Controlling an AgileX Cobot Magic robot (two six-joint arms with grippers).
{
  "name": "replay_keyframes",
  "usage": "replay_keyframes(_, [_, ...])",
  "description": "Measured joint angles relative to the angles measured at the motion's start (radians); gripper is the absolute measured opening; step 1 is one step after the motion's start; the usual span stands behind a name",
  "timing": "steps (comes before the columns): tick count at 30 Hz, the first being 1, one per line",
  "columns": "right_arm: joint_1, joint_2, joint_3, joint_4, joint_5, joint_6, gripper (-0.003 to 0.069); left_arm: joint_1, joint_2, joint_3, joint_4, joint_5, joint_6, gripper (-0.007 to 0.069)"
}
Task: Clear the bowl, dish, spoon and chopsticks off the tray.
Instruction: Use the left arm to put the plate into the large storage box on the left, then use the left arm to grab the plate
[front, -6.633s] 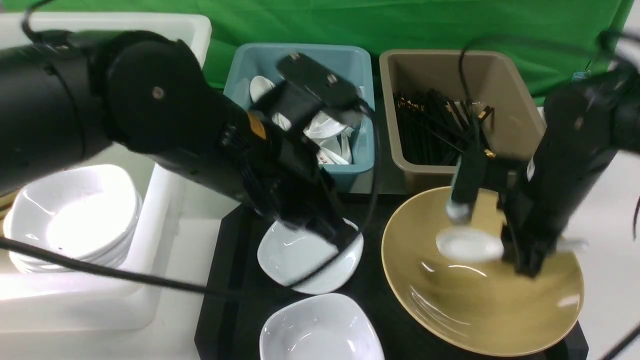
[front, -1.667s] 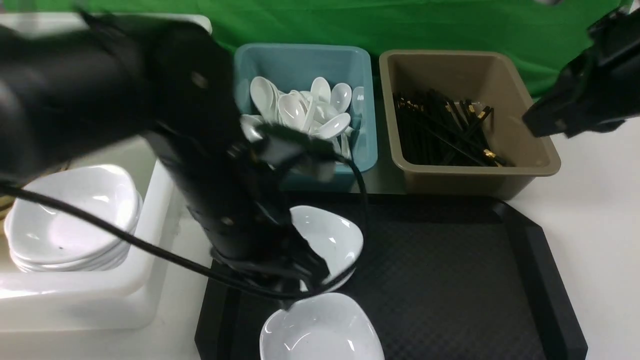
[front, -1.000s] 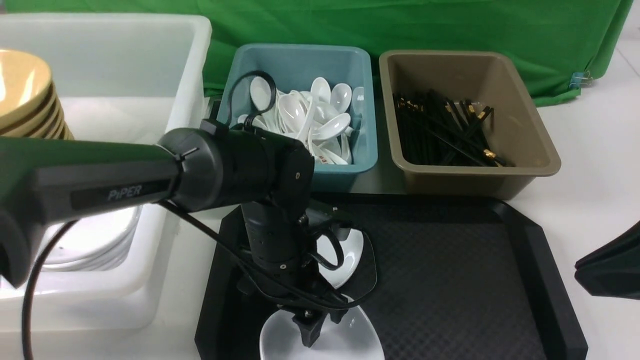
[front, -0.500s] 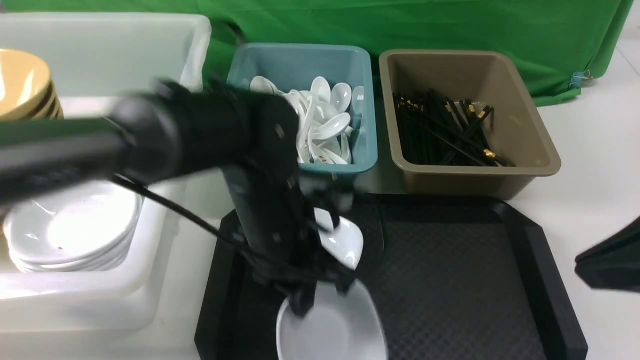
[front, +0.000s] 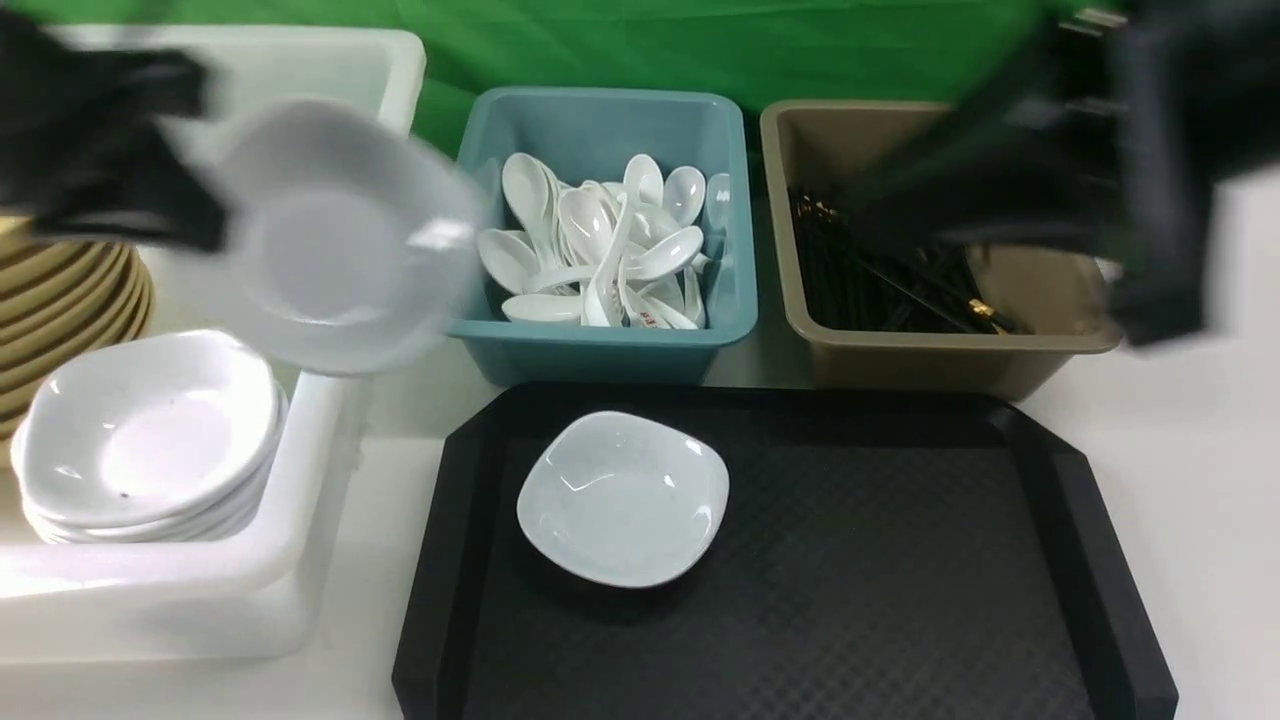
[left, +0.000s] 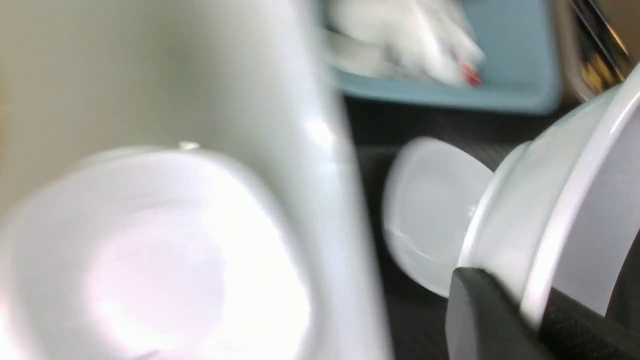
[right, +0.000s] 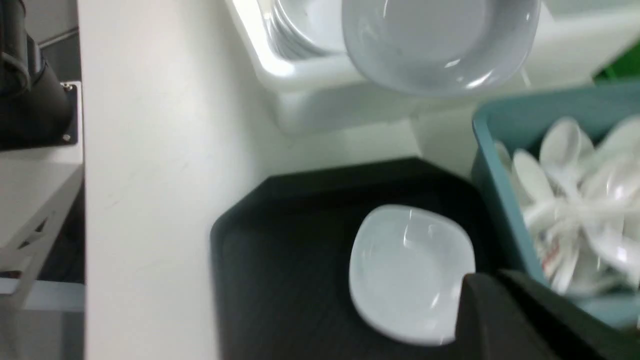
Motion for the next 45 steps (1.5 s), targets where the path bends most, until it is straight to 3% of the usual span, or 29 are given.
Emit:
replay_keyframes(3, [0.101,0.119,-0.111,-0.084,-0.034,0.025,0.001,0.168,-0.053,0.129,-0.005,-0.056,0.004,0.0014])
replay_keyframes(6, [0.171,0.223,-0.195,-0.115,-0.048,0.03,0.001,0.246,-0.067,0.227,-0.019,-0.117,0.005,0.0014])
replay_keyframes(12, [0.245,0.352,-0.304,-0.124,-0.056,0.032,0.001,0.262,-0.065,0.339,-0.038,-0.19,0.041,0.0043])
replay_keyframes(15, [0.262,0.397,-0.341,-0.127,-0.055,0.034,0.001,0.262,-0.064,0.371,-0.013,-0.253,0.044,0.0171])
replay_keyframes(16, [0.262,0.397,-0.341,-0.127,-0.055,0.034,0.001,0.262,-0.063,0.371,-0.012,-0.254,0.044,0.0181])
replay_keyframes(18, [0.262,0.399,-0.346,-0.13,-0.051,0.034,0.001,0.262,-0.063,0.362,-0.007,-0.224,0.046,0.0332])
replay_keyframes(19, [0.262,0.399,-0.348,-0.131,-0.05,0.034,0.001,0.262,-0.064,0.359,-0.004,-0.21,0.047,0.0344])
replay_keyframes(22, [0.262,0.396,-0.35,-0.176,-0.019,0.035,0.001,0.262,-0.078,0.292,0.005,-0.121,0.06,0.0484])
replay_keyframes(26, [0.262,0.384,-0.35,-0.288,0.049,0.084,0.001,0.262,-0.123,0.163,0.049,-0.038,0.044,0.0565])
replay_keyframes(27, [0.251,0.364,-0.346,-0.351,0.078,0.142,0.001,0.255,-0.156,0.107,0.06,-0.018,0.019,0.056])
replay_keyframes(30, [0.215,0.325,-0.326,-0.388,0.085,0.196,0.001,0.216,-0.184,0.075,0.025,-0.01,0.0,0.0503])
replay_keyframes(34, [0.08,0.224,-0.238,-0.403,0.087,0.263,0.001,-0.009,-0.176,0.071,-0.035,0.006,-0.013,0.0188])
replay_keyframes(35, [0.008,0.176,-0.169,-0.398,0.088,0.276,0.001,-0.157,-0.138,0.073,0.003,0.001,-0.027,0.007])
replay_keyframes(36, [-0.022,0.156,-0.135,-0.394,0.089,0.278,0.001,-0.225,-0.114,0.073,0.031,-0.003,-0.039,0.0043])
replay_keyframes(40, [-0.119,0.061,0.045,-0.338,0.066,0.289,0.001,-0.522,0.051,0.065,0.195,-0.056,-0.101,0.0006])
replay_keyframes(45, [-0.131,-0.024,0.172,-0.314,-0.013,0.293,0.001,-0.684,0.248,-0.001,0.315,-0.088,-0.162,0.0069])
